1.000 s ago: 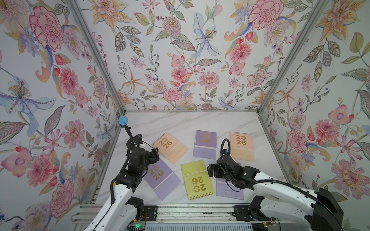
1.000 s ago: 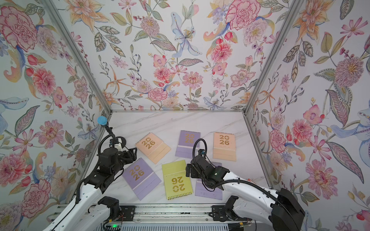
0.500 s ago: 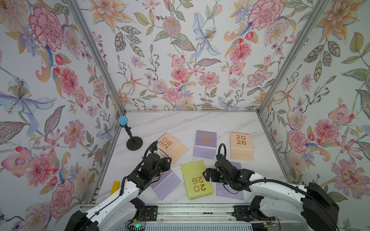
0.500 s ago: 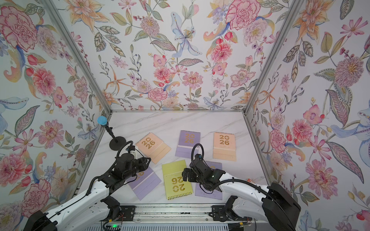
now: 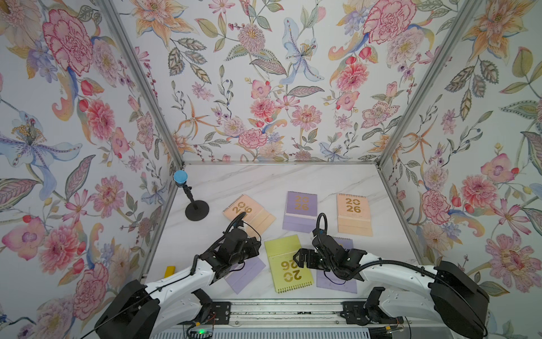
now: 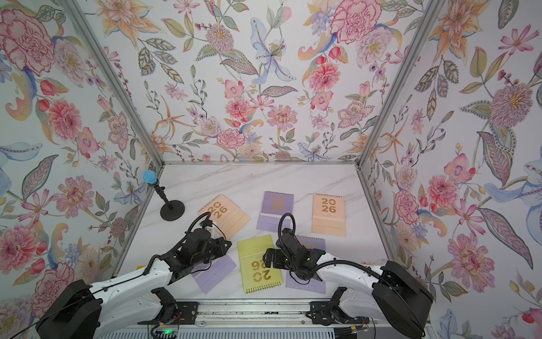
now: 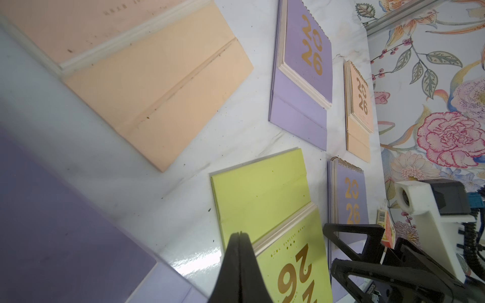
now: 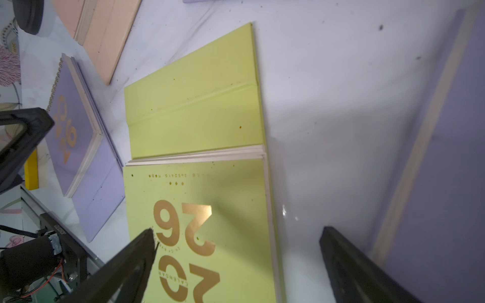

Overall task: Stack the calendars
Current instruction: Pick up the calendar at the center of the board.

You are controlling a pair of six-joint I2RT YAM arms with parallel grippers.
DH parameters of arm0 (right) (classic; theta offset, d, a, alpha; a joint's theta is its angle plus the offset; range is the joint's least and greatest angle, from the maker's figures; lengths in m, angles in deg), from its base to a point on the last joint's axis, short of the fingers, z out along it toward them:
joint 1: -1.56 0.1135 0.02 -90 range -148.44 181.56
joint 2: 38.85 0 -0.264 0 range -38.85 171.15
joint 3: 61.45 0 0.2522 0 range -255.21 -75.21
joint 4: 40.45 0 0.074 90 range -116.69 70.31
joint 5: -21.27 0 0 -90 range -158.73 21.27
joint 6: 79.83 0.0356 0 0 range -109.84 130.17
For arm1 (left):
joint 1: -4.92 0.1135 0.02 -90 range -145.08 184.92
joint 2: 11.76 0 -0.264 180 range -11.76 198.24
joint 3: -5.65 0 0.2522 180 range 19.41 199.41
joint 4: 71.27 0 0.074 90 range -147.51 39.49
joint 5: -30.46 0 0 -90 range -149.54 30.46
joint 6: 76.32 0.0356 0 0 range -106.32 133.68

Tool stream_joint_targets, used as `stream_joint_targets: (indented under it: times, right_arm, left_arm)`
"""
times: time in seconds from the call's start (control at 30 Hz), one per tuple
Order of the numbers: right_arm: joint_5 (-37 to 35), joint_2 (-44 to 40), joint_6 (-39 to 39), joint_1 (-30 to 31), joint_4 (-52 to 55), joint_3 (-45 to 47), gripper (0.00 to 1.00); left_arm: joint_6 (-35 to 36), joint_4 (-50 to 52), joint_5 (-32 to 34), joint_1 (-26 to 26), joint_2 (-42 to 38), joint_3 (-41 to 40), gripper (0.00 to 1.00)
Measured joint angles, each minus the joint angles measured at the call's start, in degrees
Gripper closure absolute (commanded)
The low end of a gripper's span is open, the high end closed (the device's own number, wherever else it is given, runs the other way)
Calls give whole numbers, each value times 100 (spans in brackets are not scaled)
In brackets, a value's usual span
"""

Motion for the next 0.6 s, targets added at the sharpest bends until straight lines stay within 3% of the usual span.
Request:
stream_joint_targets:
  times: [0.6]
  right_arm:
    - [321, 236, 85, -72, -638, 52, 1]
  left_arm:
    - [-116, -275, -597, -17, 1128, 0, 100]
